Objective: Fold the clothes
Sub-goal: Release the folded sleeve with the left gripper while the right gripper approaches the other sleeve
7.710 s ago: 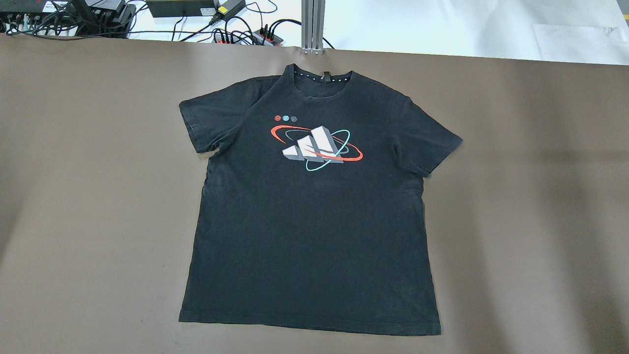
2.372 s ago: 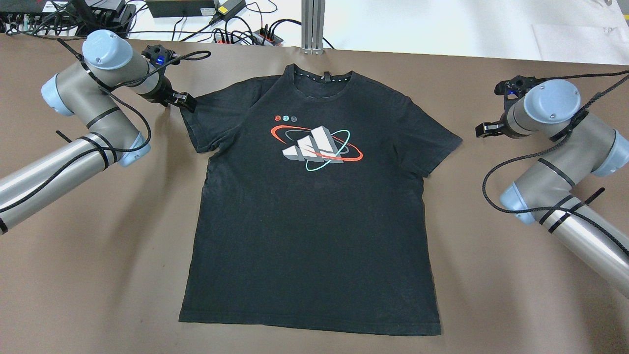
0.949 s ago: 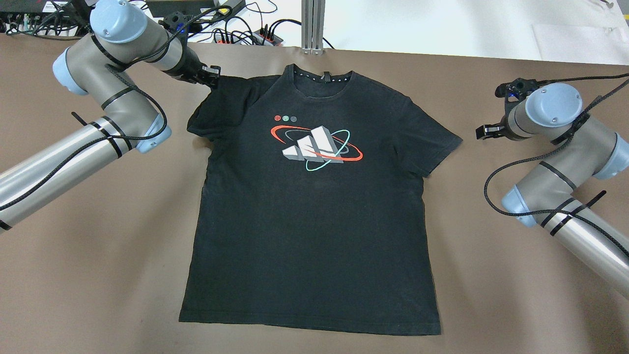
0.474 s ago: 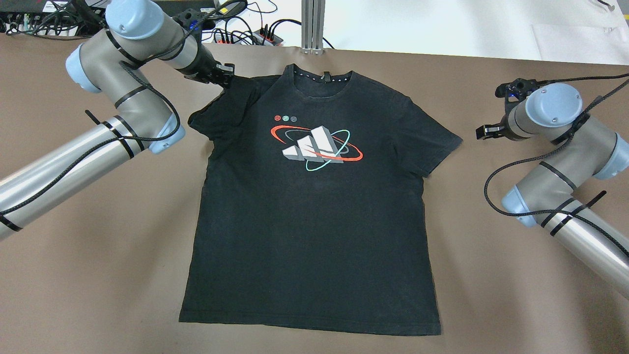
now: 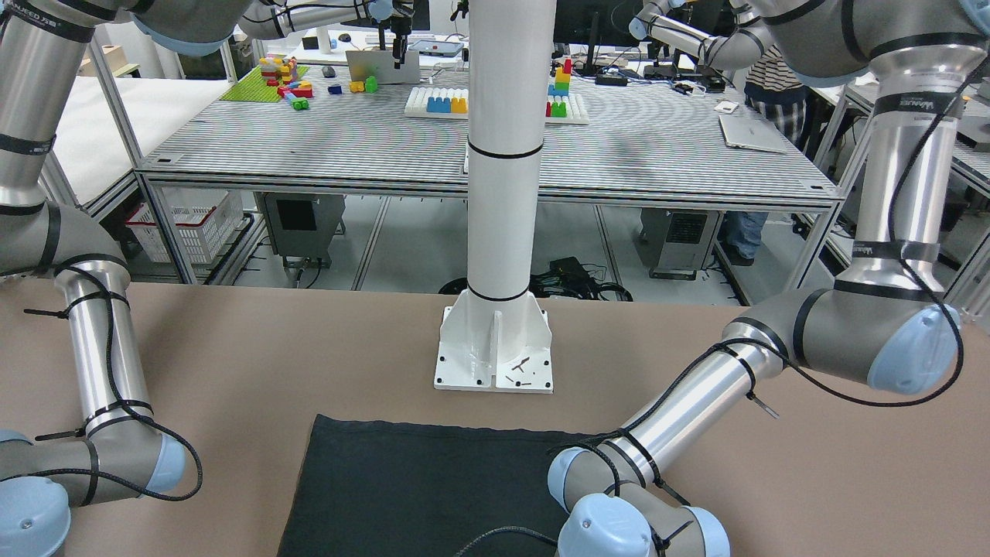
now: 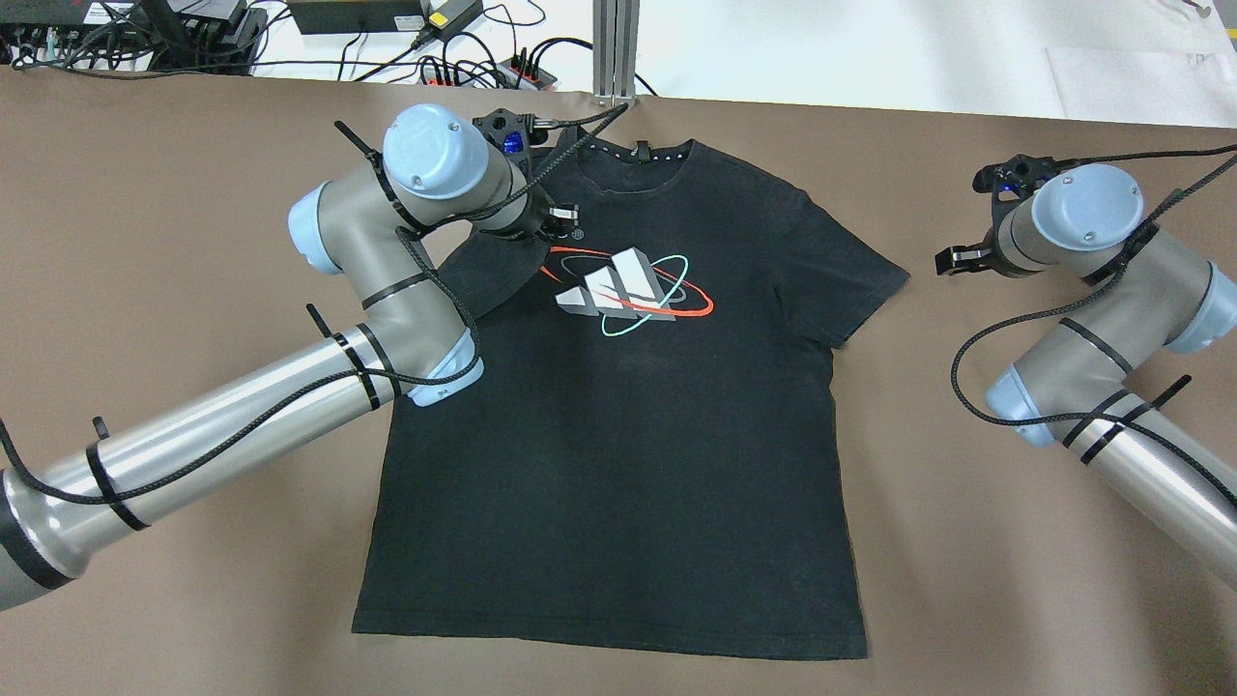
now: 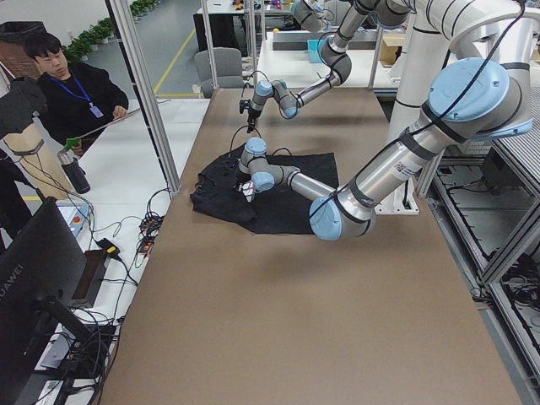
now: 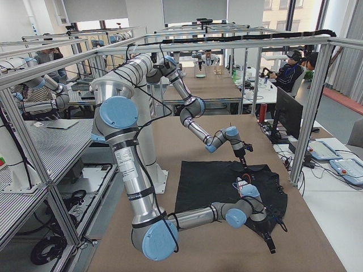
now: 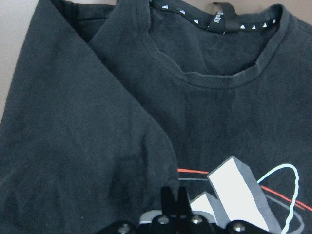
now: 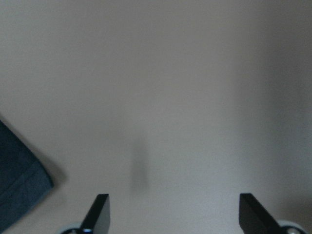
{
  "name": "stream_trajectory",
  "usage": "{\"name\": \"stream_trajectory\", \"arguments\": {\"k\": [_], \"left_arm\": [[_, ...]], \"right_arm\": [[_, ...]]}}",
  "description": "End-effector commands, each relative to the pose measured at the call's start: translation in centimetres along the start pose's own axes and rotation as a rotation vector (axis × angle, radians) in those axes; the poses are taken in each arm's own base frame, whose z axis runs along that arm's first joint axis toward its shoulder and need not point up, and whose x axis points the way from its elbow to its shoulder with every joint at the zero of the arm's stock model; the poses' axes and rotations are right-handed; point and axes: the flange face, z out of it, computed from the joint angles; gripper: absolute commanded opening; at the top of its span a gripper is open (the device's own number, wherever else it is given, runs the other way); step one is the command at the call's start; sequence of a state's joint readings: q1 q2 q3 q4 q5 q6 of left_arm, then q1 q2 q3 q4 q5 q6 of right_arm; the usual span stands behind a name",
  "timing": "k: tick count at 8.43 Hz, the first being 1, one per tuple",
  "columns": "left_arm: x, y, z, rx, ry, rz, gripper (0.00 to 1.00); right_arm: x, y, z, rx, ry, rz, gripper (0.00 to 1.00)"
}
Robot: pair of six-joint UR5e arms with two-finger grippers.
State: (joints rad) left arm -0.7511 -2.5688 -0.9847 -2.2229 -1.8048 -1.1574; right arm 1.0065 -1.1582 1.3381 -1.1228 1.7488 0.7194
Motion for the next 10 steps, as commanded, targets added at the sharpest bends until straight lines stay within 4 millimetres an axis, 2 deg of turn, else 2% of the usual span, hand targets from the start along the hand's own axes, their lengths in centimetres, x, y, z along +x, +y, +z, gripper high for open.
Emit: {"name": "stream_trajectory", "arguments": {"k": [1,2,3,4,5,6,7,8,10], "left_arm": [[-0.4,-2.7,-0.1,0.019,-0.024,-0.068,0.00],[-0.3,-2.7,-0.2,0.020,-0.022,-0.077,0.12],[0.1,-1.9,0.1,0.015,-0.016,-0.057,0.66],[1.0,-1.4,-0.3,0.015,0.005,-0.049,0.94],[2.0,-1.5,-1.4,0.020,0.027,-0.047,0.95],[2.1,-1.5,-1.6,0.019,0.031,-0.047,0.95],[2.1,-1.5,-1.6,0.019,0.031,-0.047,0.95],[2.1,-1.6,-1.6,0.021,0.032,-0.045,0.95],[2.0,-1.5,-1.5,0.022,0.030,-0.045,0.95]], "right_arm": [[-0.4,0.3,0.1,-0.004,-0.003,-0.005,0.94],[-0.5,0.4,0.2,-0.005,-0.003,-0.007,0.94],[-0.8,0.5,0.3,-0.008,-0.006,-0.011,0.94],[-0.9,0.5,0.2,-0.006,-0.006,-0.010,0.94],[-1.1,0.2,0.1,-0.004,-0.010,-0.009,0.94],[-1.6,-0.1,-0.1,-0.004,-0.018,0.042,0.94],[-3.4,-1.1,-0.7,-0.008,-0.050,0.091,0.94],[-4.7,-1.3,-0.6,-0.004,-0.090,0.138,0.94],[-5.7,-0.7,0.8,0.019,-0.177,0.185,0.94]]}}
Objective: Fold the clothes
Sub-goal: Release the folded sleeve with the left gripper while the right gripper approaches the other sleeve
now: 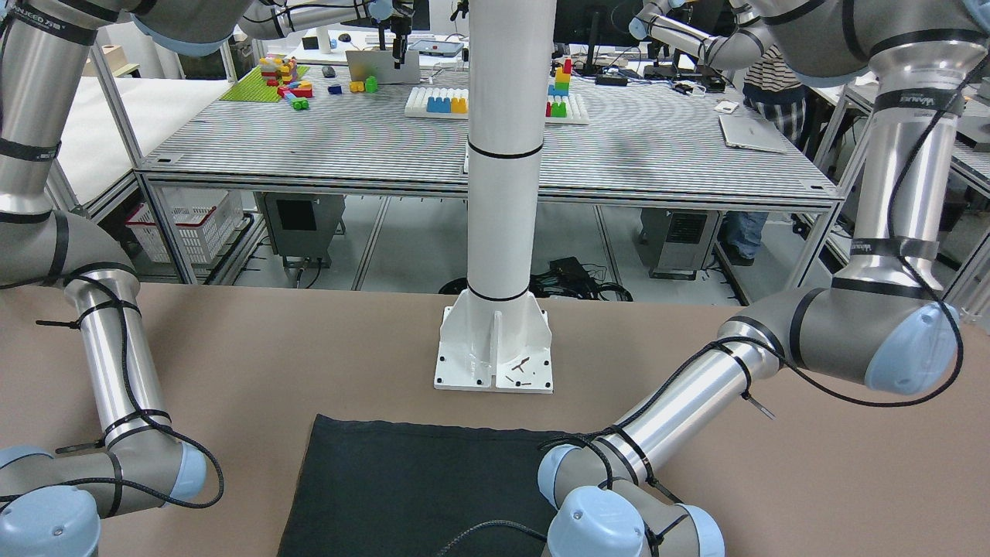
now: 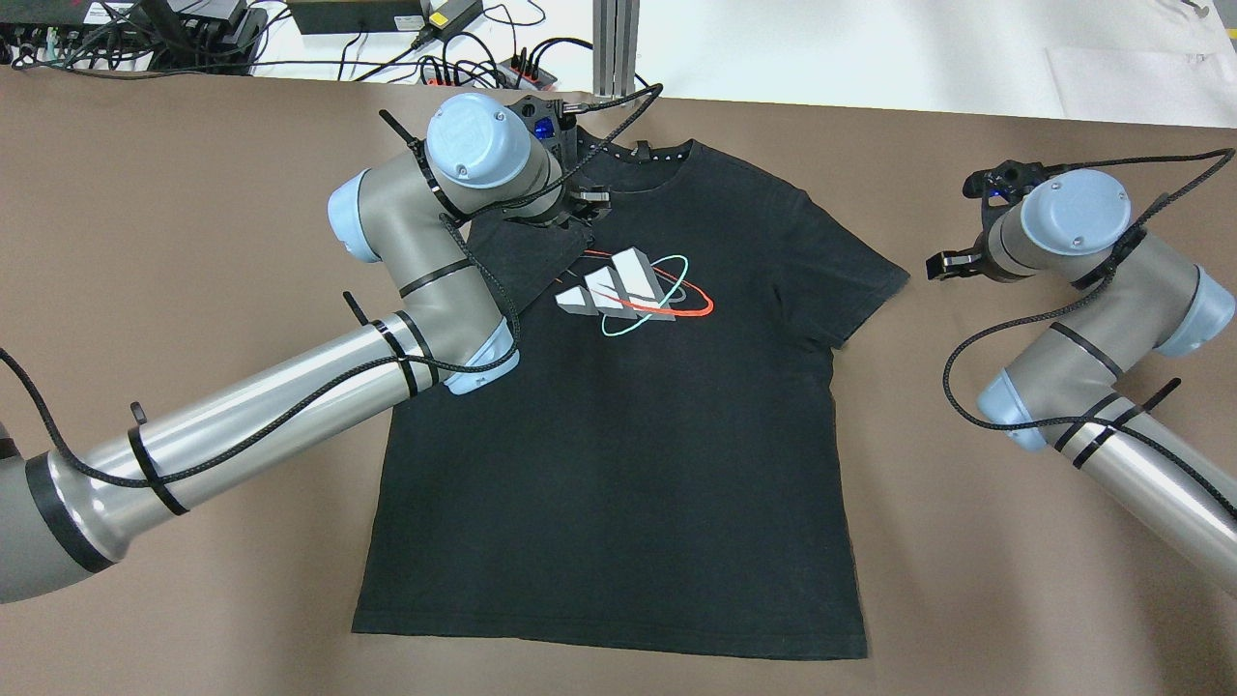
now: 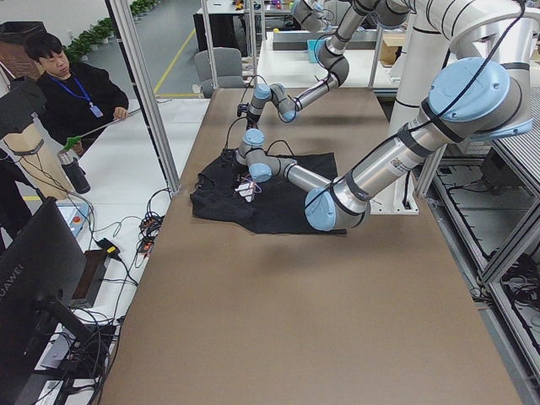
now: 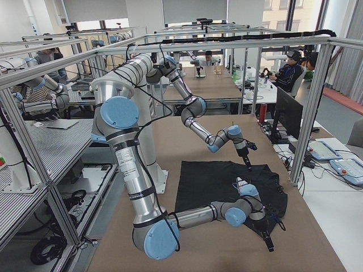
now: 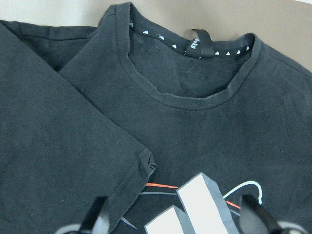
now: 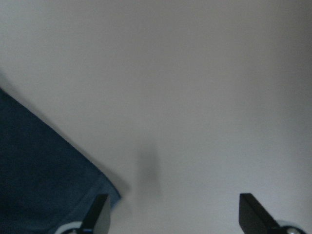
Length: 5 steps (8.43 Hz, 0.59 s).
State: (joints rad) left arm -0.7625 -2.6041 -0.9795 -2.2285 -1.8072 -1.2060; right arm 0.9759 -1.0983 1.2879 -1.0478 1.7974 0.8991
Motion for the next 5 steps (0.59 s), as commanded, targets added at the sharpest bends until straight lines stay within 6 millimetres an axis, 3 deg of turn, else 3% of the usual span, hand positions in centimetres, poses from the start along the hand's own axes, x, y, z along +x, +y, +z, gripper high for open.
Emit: {"name": "stream_trajectory", "arguments": {"k": [1,3,5], "left_arm": [[0.0,0.1,0.0,0.002,0.001,0.001,0.95],[-0.1,0.1,0.1,0.004,0.000,0.001,0.95],[-0.2,0.1,0.1,0.004,0.000,0.001,0.95]], "right_arm": [[-1.9,0.2,1.8,0.005,-0.085,0.040,0.93],[-2.1,1.0,2.7,0.007,-0.104,0.018,0.89],[-2.0,1.6,3.0,0.011,-0.115,0.011,0.74]]}}
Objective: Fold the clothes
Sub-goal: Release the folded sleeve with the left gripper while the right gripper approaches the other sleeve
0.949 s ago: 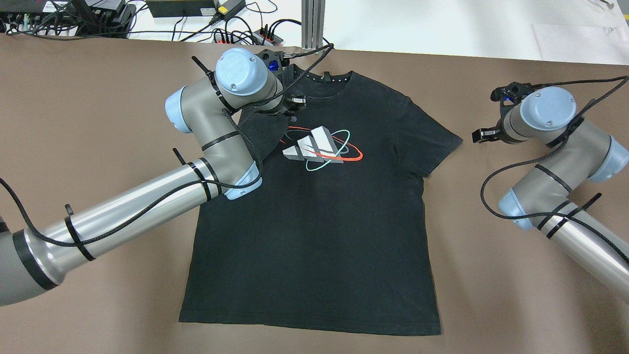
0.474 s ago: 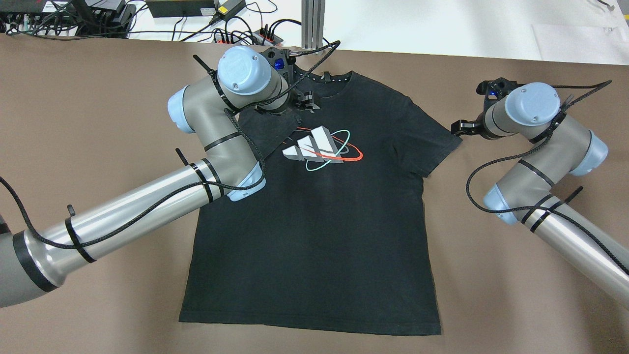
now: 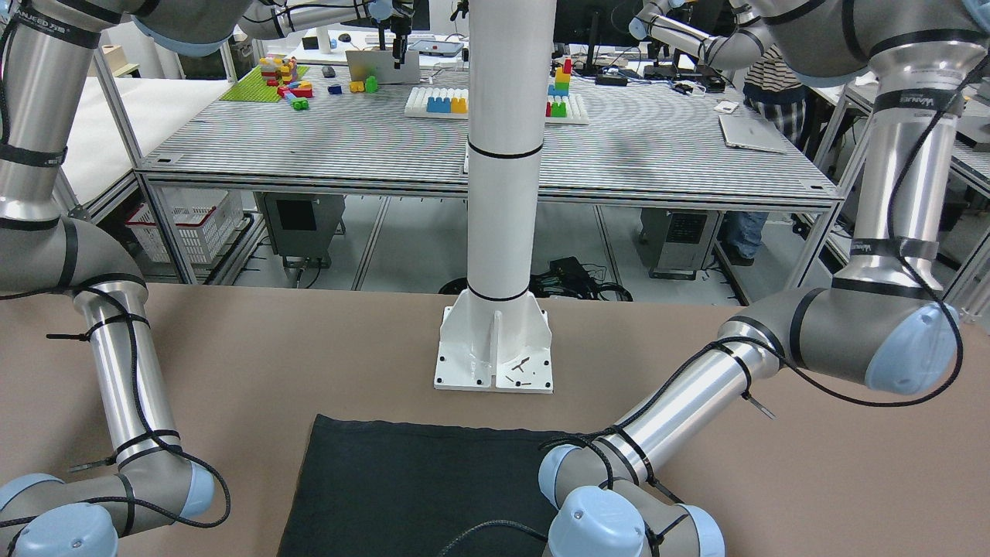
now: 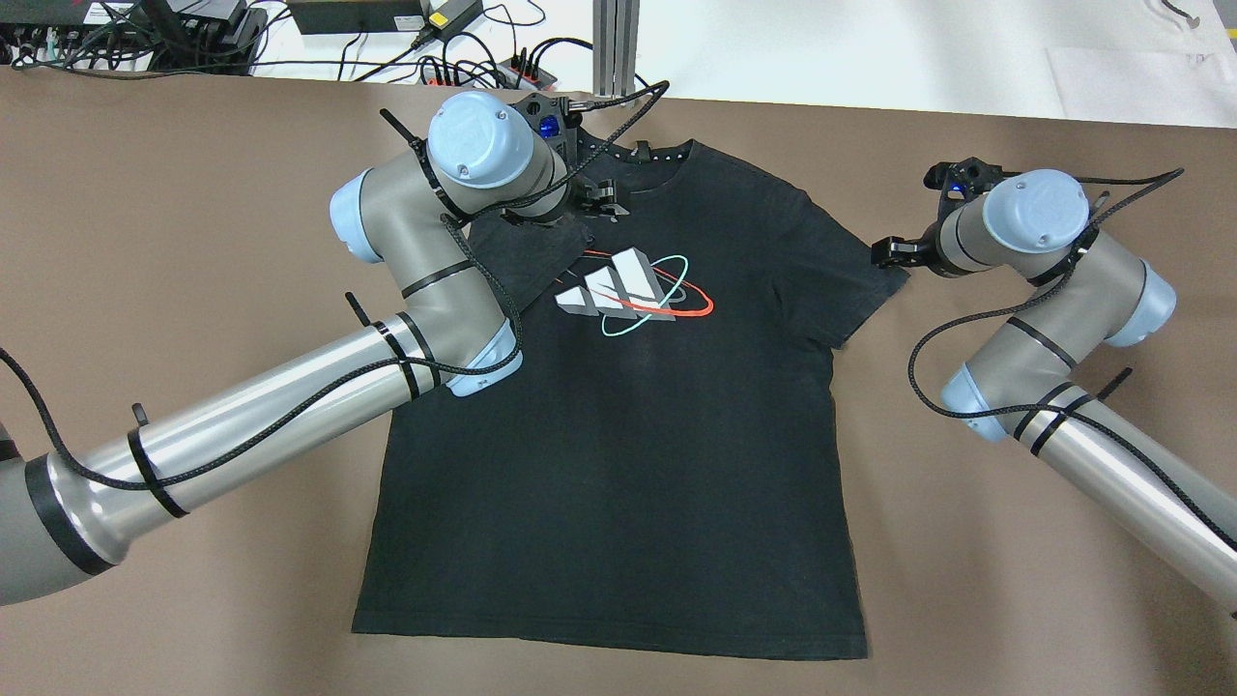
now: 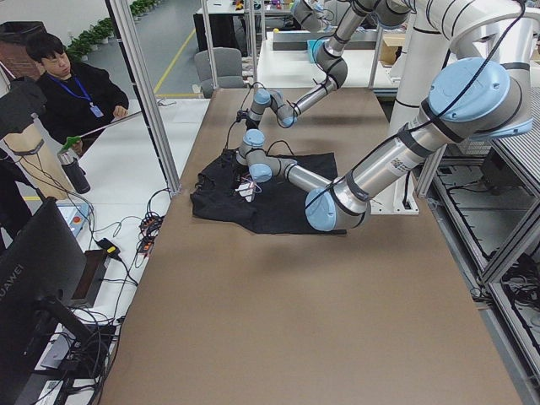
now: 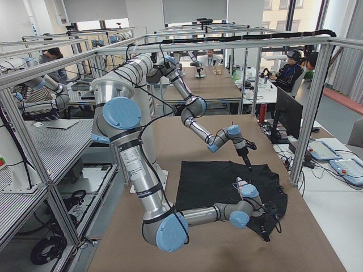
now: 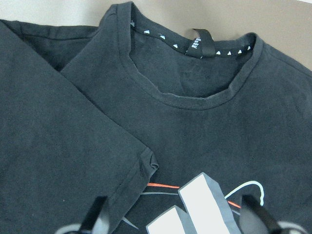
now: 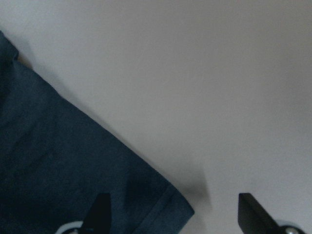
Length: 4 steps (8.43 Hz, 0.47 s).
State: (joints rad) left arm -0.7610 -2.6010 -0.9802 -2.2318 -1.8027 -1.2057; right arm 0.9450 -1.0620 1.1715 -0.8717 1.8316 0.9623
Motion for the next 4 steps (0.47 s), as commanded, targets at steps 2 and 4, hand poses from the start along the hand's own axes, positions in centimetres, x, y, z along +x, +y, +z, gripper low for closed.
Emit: {"name": "stream_trajectory", "arguments": {"k": [2,4], "left_arm": [[-0.11,0.16,0.12,-0.001,0.000,0.001,0.95],[-0.06,0.16,0.06,-0.001,0.001,0.001,0.95]], "right_arm": [[0.05,0.52,0.29,0.006,-0.016,-0.002,0.51],[-0.12,0.46,0.10,0.009,-0.021,0.000,0.12]]}}
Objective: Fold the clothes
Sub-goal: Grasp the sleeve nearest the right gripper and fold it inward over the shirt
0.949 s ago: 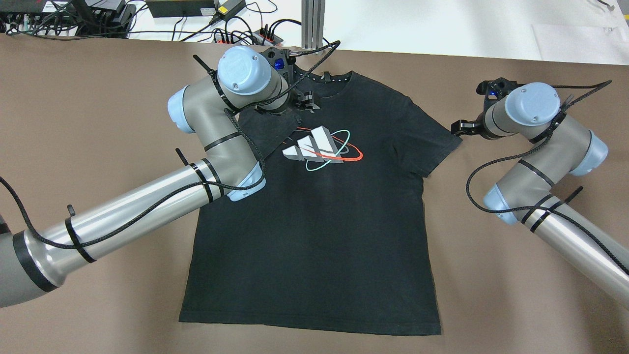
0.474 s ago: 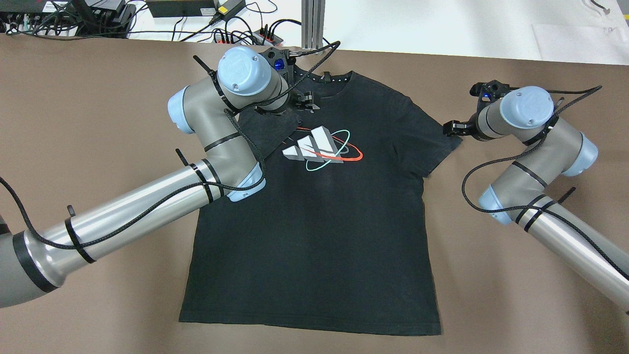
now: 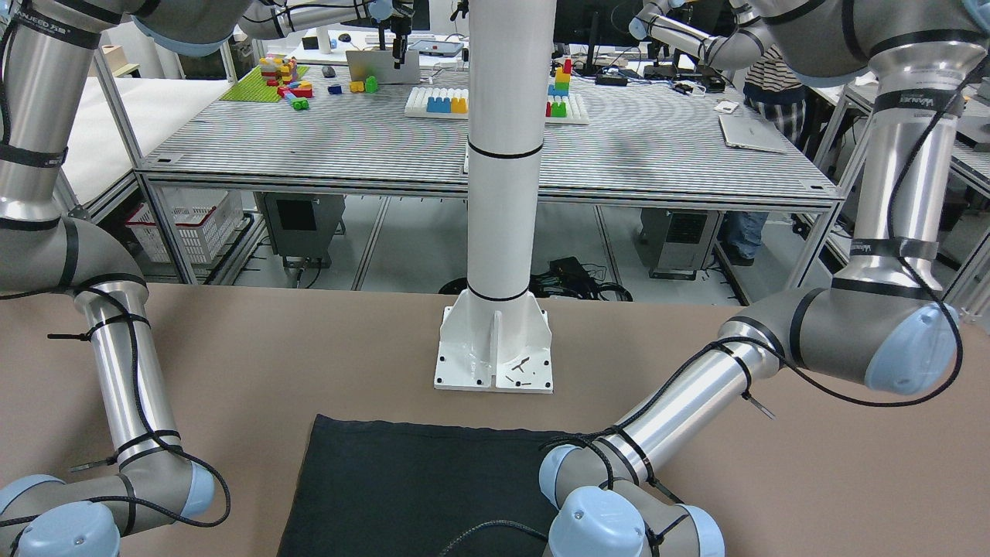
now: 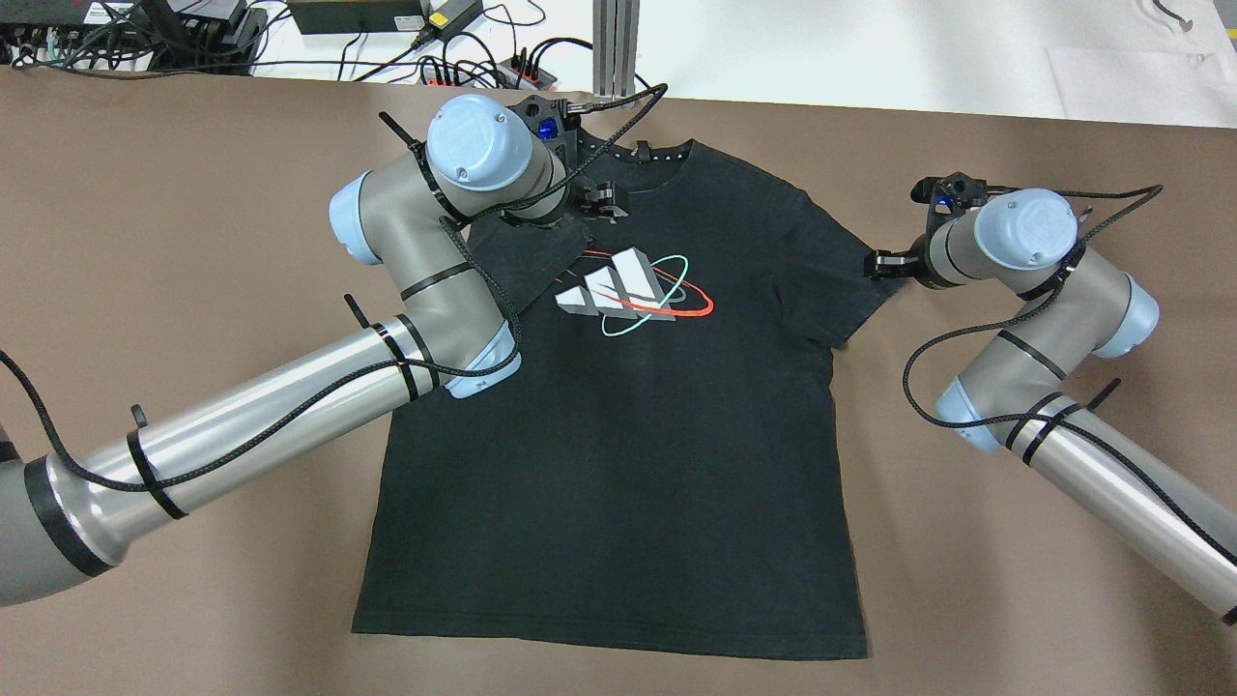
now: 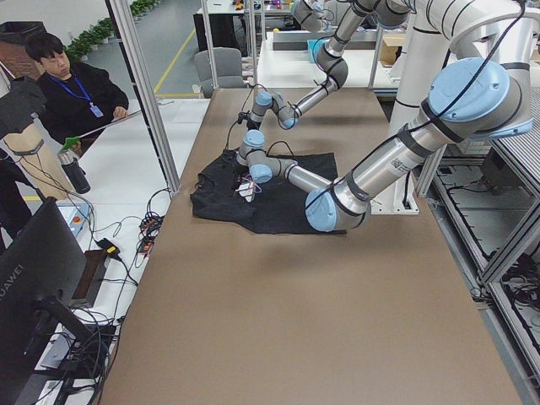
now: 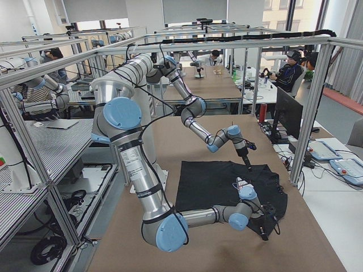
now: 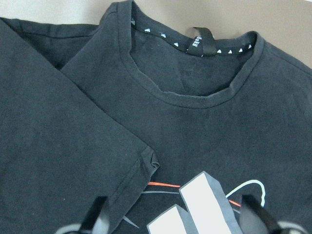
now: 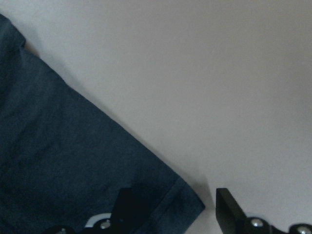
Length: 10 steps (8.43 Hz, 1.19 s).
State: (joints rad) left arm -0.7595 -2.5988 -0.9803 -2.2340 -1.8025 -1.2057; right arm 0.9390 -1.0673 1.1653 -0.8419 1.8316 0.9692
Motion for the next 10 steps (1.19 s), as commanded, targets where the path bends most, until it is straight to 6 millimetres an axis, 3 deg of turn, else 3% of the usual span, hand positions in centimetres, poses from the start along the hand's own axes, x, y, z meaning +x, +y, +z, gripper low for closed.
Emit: {"name": "stream_trajectory", "arguments": {"k": [1,4,6,7,9,10], "left_arm": [[0.0,0.0,0.0,-0.001,0.001,0.000,0.95],[0.3,-0.2,-0.3,-0.003,0.005,0.000,0.95],[-0.2,-2.0,-1.8,0.001,0.019,0.025,0.95],[-1.2,-3.1,-2.2,0.002,0.016,0.046,0.95],[-4.8,-4.1,-1.7,0.007,-0.019,0.112,0.95],[-6.1,-4.3,-1.5,0.005,-0.030,0.126,0.95]], "right_arm": [[0.0,0.0,-0.1,0.002,-0.004,0.002,0.00],[-0.2,-0.2,-0.5,0.009,-0.009,0.005,0.00],[-2.6,-1.7,-3.3,0.041,-0.057,0.032,0.00],[-5.1,-3.2,-4.9,0.041,-0.068,0.062,0.00],[-12.6,-6.9,-9.0,0.032,-0.063,0.161,0.00],[-16.4,-7.8,-10.6,0.035,-0.089,0.221,0.00]]}}
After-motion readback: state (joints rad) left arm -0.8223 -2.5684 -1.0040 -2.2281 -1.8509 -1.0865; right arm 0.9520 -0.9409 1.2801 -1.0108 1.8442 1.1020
